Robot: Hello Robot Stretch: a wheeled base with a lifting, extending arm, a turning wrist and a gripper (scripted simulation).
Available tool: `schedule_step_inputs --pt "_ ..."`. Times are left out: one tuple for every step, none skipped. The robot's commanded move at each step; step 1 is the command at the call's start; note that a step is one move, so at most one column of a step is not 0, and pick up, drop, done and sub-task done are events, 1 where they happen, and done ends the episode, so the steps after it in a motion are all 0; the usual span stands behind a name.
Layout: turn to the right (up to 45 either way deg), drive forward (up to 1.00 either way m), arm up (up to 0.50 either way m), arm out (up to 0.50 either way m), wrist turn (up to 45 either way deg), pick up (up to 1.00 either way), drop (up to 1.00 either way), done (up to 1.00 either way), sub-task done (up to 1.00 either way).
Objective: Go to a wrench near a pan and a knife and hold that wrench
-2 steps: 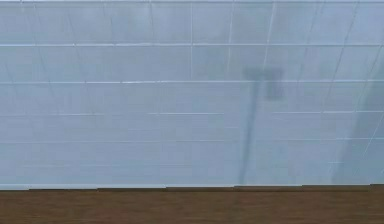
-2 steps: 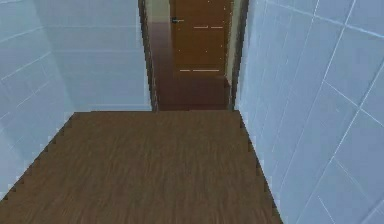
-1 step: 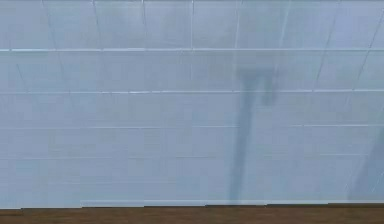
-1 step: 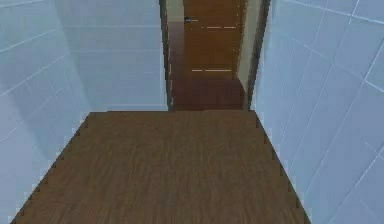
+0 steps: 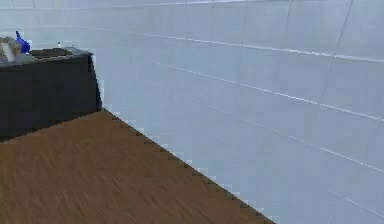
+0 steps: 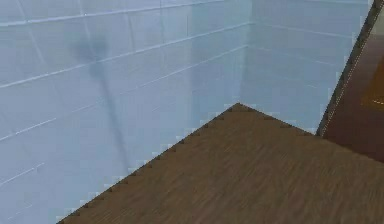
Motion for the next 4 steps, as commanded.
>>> schedule_step_inputs --pt "-45.0 0.00 0.00 0.00 0.0 0.00 0.00 0.00 0.00" --pt "-45.0 0.00 0.00 0.00 0.0 0.00 0.00 0.00 0.00" --pt "-15.0 0.00 0.00 0.00 0.0 0.00 0.00 0.00 0.00" --pt "0.0 0.75 0.00 0.00 0.0 0.00 0.00 0.00 0.00"
